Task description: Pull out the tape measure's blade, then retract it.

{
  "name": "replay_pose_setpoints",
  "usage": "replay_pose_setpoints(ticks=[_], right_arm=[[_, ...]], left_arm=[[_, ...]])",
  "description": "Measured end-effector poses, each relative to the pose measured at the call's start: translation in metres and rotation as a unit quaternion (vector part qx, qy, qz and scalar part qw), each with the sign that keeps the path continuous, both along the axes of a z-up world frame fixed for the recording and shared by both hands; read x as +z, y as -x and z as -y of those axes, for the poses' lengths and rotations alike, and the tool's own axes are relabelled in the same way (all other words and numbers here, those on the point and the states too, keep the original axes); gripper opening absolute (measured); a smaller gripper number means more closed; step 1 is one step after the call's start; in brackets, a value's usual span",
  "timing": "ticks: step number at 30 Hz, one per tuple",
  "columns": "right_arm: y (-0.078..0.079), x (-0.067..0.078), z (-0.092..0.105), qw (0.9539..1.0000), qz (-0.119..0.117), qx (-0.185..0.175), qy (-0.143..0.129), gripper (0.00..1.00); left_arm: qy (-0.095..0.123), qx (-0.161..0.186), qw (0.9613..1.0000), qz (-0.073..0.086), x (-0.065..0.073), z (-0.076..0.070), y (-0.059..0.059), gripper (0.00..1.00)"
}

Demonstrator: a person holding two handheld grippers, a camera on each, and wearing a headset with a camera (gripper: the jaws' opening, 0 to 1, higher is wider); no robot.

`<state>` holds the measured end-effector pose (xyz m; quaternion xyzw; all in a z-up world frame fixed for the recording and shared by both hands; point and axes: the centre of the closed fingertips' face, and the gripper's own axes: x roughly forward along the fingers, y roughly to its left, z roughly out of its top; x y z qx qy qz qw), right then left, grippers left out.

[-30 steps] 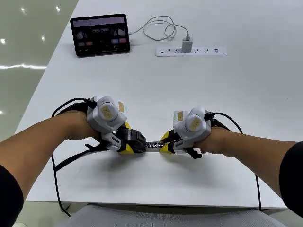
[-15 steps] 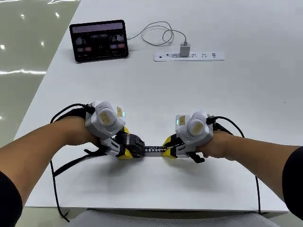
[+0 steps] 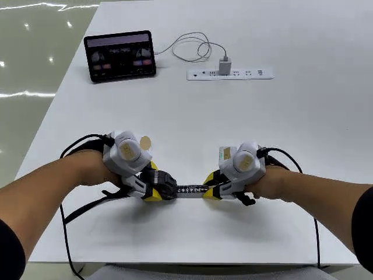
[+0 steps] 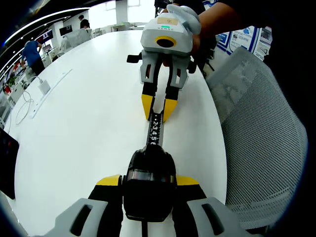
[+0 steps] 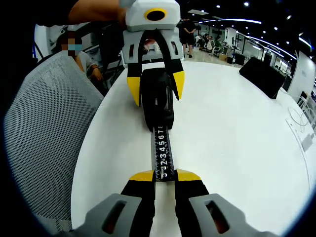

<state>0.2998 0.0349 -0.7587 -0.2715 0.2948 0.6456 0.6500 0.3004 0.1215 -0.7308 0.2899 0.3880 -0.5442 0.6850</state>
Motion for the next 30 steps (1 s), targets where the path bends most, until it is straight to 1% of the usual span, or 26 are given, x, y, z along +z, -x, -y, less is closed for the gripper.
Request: replay_pose_setpoints(ticks=[8,18,30], right_arm=[[0.000,0.000,0.006,1.0000,0.001,-0.002,0.001,0.09],[-0.001,-0.001,0.018,1.0000,-0.001,-0.005,0.006,0.09],[-0.002,-0.001,0.026,0.9999,-0.002,-0.010,0.007,0.09]], left_arm=[[0.003,0.001,1.0000,0.001,0.000,0.000,0.000,0.35],[0.003,0.004,1.0000,0.002,0.000,0.000,0.000,0.35],[0.003,0.005,1.0000,0.001,0.001,0.001,0.001,0.35]])
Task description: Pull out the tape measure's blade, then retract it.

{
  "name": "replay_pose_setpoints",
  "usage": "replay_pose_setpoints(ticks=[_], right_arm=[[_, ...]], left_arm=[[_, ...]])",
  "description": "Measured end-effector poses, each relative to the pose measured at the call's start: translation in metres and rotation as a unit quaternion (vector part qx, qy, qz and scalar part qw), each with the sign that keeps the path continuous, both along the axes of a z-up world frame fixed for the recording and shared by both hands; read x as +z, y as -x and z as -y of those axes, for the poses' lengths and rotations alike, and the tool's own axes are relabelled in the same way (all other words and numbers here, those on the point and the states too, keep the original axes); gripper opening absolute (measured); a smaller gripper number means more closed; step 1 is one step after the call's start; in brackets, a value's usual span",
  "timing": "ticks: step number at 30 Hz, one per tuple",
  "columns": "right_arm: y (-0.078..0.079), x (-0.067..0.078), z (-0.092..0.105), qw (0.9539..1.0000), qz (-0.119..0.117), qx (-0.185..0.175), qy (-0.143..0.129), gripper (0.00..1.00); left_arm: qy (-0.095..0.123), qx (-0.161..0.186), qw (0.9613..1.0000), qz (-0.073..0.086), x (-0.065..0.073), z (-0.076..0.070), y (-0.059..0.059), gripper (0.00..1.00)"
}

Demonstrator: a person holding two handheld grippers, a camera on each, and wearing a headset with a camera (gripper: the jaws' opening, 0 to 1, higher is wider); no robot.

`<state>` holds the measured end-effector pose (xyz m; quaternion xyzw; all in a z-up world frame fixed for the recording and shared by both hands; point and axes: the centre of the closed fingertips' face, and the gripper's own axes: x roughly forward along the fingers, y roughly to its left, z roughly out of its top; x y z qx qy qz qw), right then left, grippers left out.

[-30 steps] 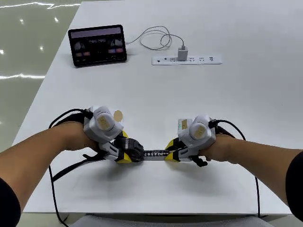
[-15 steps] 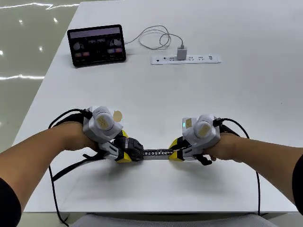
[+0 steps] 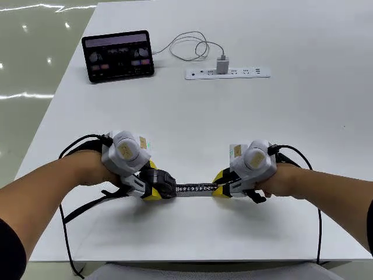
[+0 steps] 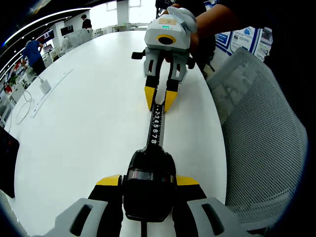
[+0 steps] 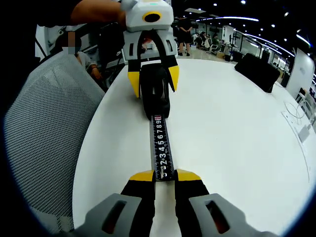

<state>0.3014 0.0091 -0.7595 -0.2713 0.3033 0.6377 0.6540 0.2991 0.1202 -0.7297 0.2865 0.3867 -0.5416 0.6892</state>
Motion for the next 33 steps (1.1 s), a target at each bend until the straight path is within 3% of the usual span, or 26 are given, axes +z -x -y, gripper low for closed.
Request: replay_pose_setpoints(ticks=[33], right_arm=[[0.001,0.001,0.026,0.9999,-0.001,-0.010,0.007,0.09]], left_arm=[[0.001,0.004,1.0000,-0.002,0.002,0.002,0.003,0.35]])
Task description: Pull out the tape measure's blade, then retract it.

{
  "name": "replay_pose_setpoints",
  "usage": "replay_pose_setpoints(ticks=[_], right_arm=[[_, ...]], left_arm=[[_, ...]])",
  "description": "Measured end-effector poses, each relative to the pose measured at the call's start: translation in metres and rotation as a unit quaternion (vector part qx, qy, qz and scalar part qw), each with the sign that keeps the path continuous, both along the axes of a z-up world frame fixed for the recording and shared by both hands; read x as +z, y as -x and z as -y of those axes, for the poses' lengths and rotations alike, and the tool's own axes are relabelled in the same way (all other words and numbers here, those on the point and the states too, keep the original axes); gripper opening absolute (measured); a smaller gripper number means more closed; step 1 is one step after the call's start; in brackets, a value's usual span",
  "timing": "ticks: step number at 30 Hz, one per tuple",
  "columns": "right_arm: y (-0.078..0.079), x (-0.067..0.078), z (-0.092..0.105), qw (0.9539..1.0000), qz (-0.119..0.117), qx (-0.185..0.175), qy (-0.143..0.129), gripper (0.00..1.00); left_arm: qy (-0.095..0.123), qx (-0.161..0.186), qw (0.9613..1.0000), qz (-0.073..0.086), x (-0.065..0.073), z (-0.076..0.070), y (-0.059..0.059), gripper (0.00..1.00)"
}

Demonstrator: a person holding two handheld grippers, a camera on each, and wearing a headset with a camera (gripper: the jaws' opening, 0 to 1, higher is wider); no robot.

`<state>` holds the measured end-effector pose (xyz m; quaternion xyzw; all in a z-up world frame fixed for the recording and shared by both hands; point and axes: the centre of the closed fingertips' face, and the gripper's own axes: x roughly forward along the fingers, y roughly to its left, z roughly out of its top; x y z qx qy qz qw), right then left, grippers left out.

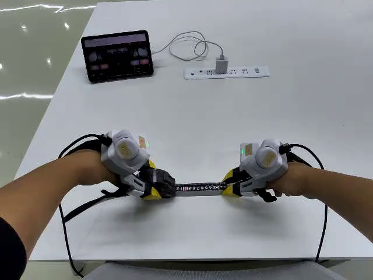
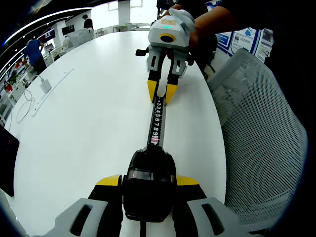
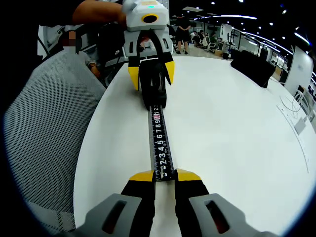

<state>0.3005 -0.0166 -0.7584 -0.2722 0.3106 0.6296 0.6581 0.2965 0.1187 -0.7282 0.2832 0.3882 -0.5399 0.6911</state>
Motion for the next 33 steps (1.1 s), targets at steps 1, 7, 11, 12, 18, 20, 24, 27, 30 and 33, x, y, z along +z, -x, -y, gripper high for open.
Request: replay_pose_setpoints(ticks=[1,7,11,12,18,20,24,27,30,33], right_arm=[[0.000,0.000,0.001,1.0000,0.000,-0.001,0.000,0.09],[-0.001,0.000,0.005,1.0000,0.000,0.000,0.004,0.09],[-0.001,0.000,0.008,1.0000,0.000,0.000,0.007,0.09],[-0.001,0.000,0.008,1.0000,0.001,0.000,0.007,0.09],[-0.001,0.000,0.013,1.0000,0.001,-0.001,0.009,0.09],[-0.001,0.000,0.014,1.0000,0.001,-0.001,0.009,0.09],[-0.002,0.000,0.018,0.9999,0.000,-0.003,0.011,0.09],[-0.002,0.000,0.020,0.9999,0.000,-0.004,0.012,0.09],[-0.003,0.000,0.022,0.9999,0.001,-0.005,0.013,0.09],[-0.003,0.001,0.024,0.9999,0.002,-0.006,0.013,0.09]], left_arm=[[0.000,0.000,1.0000,0.000,0.000,0.000,0.000,0.35],[-0.002,0.000,1.0000,0.000,0.000,0.000,0.000,0.35],[-0.001,0.000,1.0000,0.000,0.000,0.000,0.001,0.35],[-0.001,0.001,1.0000,0.000,0.001,0.000,0.001,0.35],[-0.001,0.001,1.0000,0.000,0.001,0.000,0.001,0.35],[-0.001,0.000,1.0000,0.000,0.001,0.000,0.001,0.35],[-0.001,0.000,1.0000,-0.001,0.001,0.000,0.001,0.35],[-0.001,0.000,1.0000,-0.001,0.001,0.000,0.001,0.35],[0.000,0.001,1.0000,-0.001,0.000,0.000,0.001,0.35],[-0.001,0.000,1.0000,-0.001,0.000,-0.001,0.000,0.35]])
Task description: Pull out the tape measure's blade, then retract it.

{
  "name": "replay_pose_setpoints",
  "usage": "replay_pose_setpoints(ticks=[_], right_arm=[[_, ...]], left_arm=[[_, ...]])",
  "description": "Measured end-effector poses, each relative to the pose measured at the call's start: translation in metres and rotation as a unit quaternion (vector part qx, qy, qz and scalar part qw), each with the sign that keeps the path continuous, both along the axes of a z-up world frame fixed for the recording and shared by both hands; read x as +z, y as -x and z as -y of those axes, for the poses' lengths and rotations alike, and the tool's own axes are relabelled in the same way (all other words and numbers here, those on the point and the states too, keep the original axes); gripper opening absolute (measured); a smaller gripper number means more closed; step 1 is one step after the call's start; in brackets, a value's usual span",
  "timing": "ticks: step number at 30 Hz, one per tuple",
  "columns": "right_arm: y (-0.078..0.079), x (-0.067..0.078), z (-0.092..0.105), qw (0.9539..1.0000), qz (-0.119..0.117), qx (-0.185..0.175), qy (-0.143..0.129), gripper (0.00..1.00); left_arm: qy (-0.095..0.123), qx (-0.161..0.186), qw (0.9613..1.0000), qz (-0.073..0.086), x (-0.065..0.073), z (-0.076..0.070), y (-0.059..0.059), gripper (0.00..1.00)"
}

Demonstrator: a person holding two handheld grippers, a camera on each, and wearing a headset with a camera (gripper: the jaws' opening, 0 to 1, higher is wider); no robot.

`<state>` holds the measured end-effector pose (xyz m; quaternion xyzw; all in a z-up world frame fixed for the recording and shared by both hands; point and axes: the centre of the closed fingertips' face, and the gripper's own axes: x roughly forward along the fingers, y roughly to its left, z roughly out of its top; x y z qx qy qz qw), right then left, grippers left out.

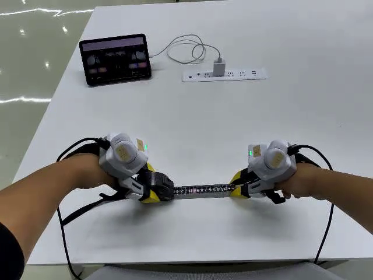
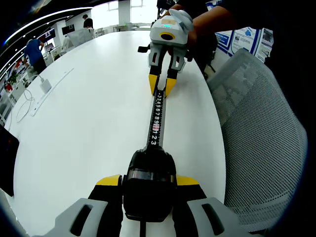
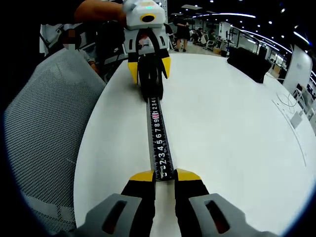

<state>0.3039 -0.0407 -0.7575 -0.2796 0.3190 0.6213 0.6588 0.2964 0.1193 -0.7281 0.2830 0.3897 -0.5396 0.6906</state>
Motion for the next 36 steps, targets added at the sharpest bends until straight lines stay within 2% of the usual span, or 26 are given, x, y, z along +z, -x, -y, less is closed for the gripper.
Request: replay_pose_setpoints(ticks=[36], right_arm=[[-0.003,-0.001,0.024,0.9999,-0.002,-0.012,0.007,0.09]], left_arm=[[0.000,0.002,1.0000,-0.001,-0.003,-0.001,-0.002,0.35]])
